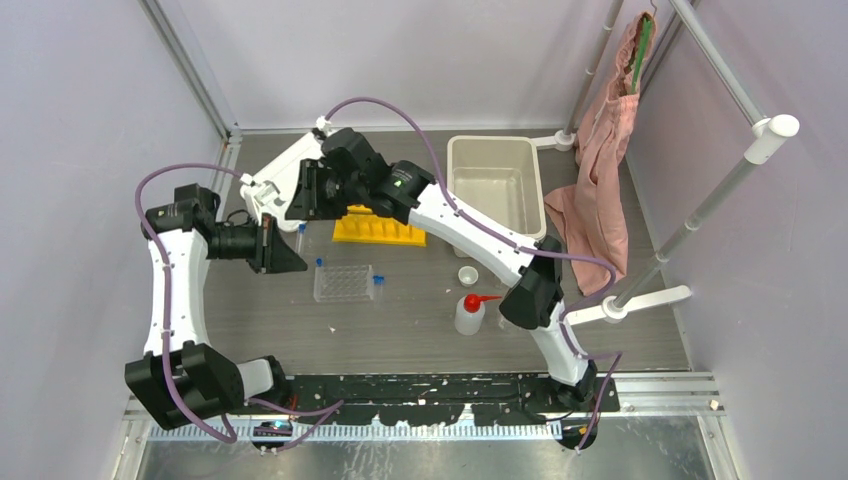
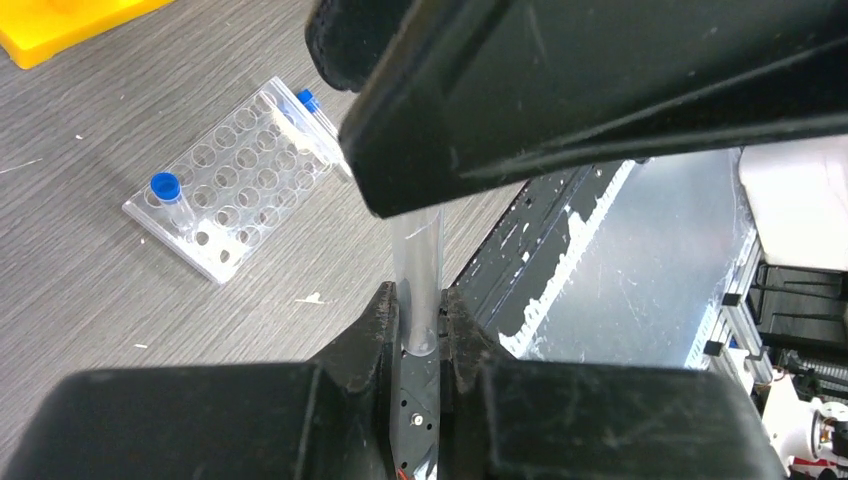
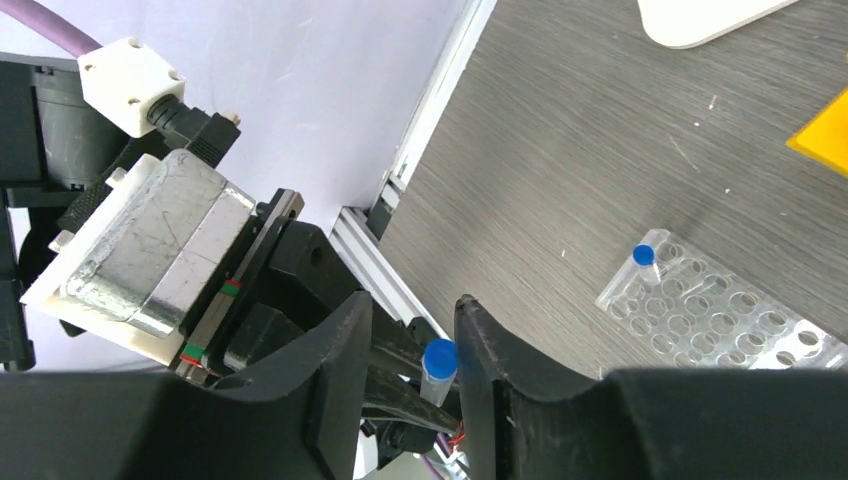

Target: Organize the chemistry lab equipment

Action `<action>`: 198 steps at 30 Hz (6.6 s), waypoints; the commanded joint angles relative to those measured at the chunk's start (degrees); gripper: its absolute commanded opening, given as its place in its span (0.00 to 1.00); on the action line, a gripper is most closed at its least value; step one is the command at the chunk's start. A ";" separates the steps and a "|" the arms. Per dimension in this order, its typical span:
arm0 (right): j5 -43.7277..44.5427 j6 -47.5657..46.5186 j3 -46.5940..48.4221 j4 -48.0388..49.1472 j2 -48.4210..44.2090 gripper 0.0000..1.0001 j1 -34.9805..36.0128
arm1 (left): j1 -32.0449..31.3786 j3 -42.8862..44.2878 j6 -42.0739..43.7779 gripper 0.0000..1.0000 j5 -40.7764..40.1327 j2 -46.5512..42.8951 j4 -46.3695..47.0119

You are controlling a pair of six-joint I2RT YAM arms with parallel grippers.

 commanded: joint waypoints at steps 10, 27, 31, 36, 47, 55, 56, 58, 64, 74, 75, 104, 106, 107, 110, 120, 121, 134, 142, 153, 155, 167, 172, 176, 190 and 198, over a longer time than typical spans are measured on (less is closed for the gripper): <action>-11.01 -3.50 5.97 -6.72 1.69 0.39 -1.46 | -0.68 1.98 3.29 0.00 -0.97 -1.68 -1.05; -14.72 -2.37 8.21 -7.00 4.23 0.27 -1.76 | -1.44 2.79 3.86 0.00 -1.05 -1.59 -1.09; -15.89 -2.25 7.51 -6.71 4.10 0.27 -1.79 | -1.49 2.31 3.23 0.00 -1.50 -1.72 -0.11; -17.04 -1.74 7.40 -6.73 4.36 0.33 -1.79 | -1.63 1.75 1.95 0.00 -2.05 -1.73 1.36; -17.54 -1.29 6.46 -5.43 3.84 0.17 -1.84 | -1.70 1.20 1.10 0.00 -2.89 -2.25 2.65; -13.47 -4.47 5.36 -6.66 1.06 0.01 -3.38 | -1.81 1.03 -3.41 0.95 -4.87 -2.08 4.86; -11.02 -5.76 4.90 -7.09 0.12 0.01 -3.40 | -1.77 0.94 -3.97 0.99 -5.08 -2.03 5.04; -5.54 -8.30 2.39 -6.82 -2.21 0.01 -3.32 | -1.74 1.00 -5.24 1.00 -5.72 -1.95 5.39; 13.03 -18.98 -14.85 3.40 -11.78 0.01 1.02 | -1.66 3.50 -13.13 1.00 -11.40 0.08 8.55; 27.56 -30.17 -32.33 22.09 -12.75 0.01 10.00 | 0.48 5.27 -25.30 1.00 -24.61 5.42 15.56; 27.30 -30.05 -32.76 23.22 -12.07 0.01 10.19 | 0.99 5.25 -25.96 1.00 -25.52 5.74 16.12; 26.66 -30.14 -29.46 29.75 1.41 0.01 11.99 | 2.29 2.97 -26.12 1.00 -28.79 6.10 19.09; 26.45 -29.99 -29.34 29.71 1.70 0.01 11.98 | 2.24 2.92 -25.96 1.00 -28.79 6.10 19.17; 26.26 -29.94 -29.35 29.74 1.87 0.01 12.02 | 2.25 2.92 -25.91 1.00 -28.87 6.10 19.17; 26.04 -29.71 -29.43 29.67 2.21 0.01 11.99 | 2.26 2.87 -25.81 1.00 -29.06 6.14 19.17; 28.49 -30.73 -32.06 32.08 1.61 0.01 11.99 | 2.24 2.52 -25.65 1.00 -28.98 5.92 19.39; 28.68 -30.92 -32.38 32.48 1.36 0.01 12.03 | 2.28 2.51 -25.52 1.00 -29.02 5.92 19.48; 30.00 -32.26 -34.67 33.23 0.22 0.01 11.97 | 2.30 2.56 -25.71 1.00 -29.12 5.92 19.87; 29.99 -32.60 -35.82 32.51 -1.07 0.01 11.99 | 2.31 2.69 -25.90 1.00 -29.56 5.92 20.12; 28.55 -31.89 -36.16 31.16 -2.38 0.01 11.97 | 2.39 3.04 -26.26 1.00 -29.98 5.93 20.49; 28.35 -31.88 -35.94 31.18 -1.91 0.01 12.04 | 2.38 3.08 -26.27 1.00 -29.98 5.81 20.42; 27.17 -29.78 -37.53 31.86 -0.51 0.26 11.98 | 2.42 3.18 -25.62 1.00 -30.73 5.92 20.36; 27.26 -29.78 -38.40 32.07 -2.32 0.51 12.05 | 2.48 3.16 -25.78 1.00 -30.68 5.94 20.32; 28.38 -29.58 -37.85 30.41 -4.64 0.64 12.02 | 2.49 3.05 -25.75 1.00 -30.69 5.75 20.32; 31.78 -7.43 -38.79 1.24 -13.91 0.56 5.23 | 2.49 3.80 -26.15 1.00 -30.08 5.39 19.70; 30.59 -4.00 -49.04 0.36 -16.42 0.49 0.45 | 2.46 3.97 -26.35 1.00 -29.89 4.81 19.26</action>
